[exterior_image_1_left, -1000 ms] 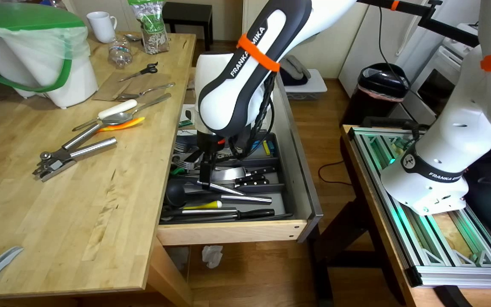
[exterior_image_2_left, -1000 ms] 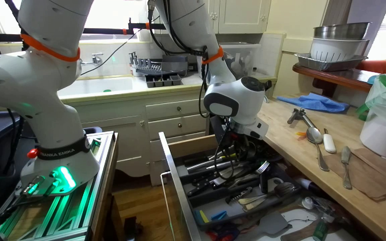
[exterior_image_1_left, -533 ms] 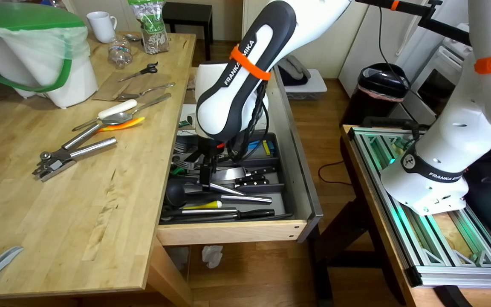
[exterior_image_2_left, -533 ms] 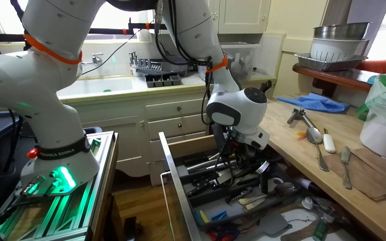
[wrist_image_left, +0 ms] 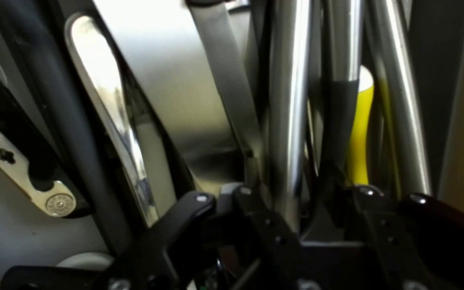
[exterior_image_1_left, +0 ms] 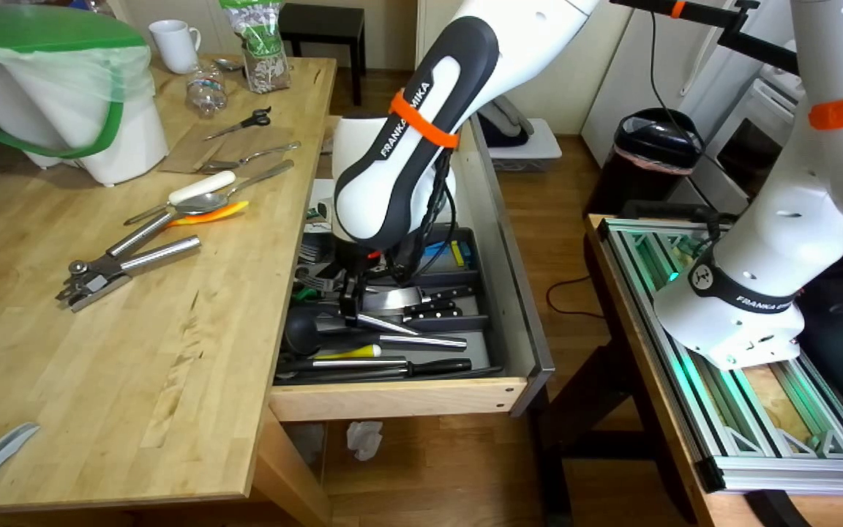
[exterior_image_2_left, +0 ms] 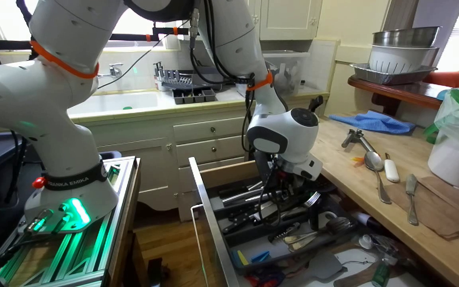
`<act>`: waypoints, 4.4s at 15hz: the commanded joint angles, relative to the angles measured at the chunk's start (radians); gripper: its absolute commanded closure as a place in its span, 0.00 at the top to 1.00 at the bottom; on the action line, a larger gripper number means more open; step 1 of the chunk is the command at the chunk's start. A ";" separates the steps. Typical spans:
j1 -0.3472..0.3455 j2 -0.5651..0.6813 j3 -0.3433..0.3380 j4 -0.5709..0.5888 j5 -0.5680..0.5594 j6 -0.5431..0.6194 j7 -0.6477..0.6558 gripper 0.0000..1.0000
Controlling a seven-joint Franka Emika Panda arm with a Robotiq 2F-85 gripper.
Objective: Remove the black spatula from the drawer and put it on the table
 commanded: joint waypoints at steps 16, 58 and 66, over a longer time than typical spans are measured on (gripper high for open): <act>-0.023 -0.091 0.002 -0.086 -0.090 -0.074 0.041 0.06; 0.155 -0.411 -0.324 -0.342 0.894 -0.216 0.182 0.06; 0.254 -0.567 -0.294 -0.452 0.728 0.058 0.033 0.06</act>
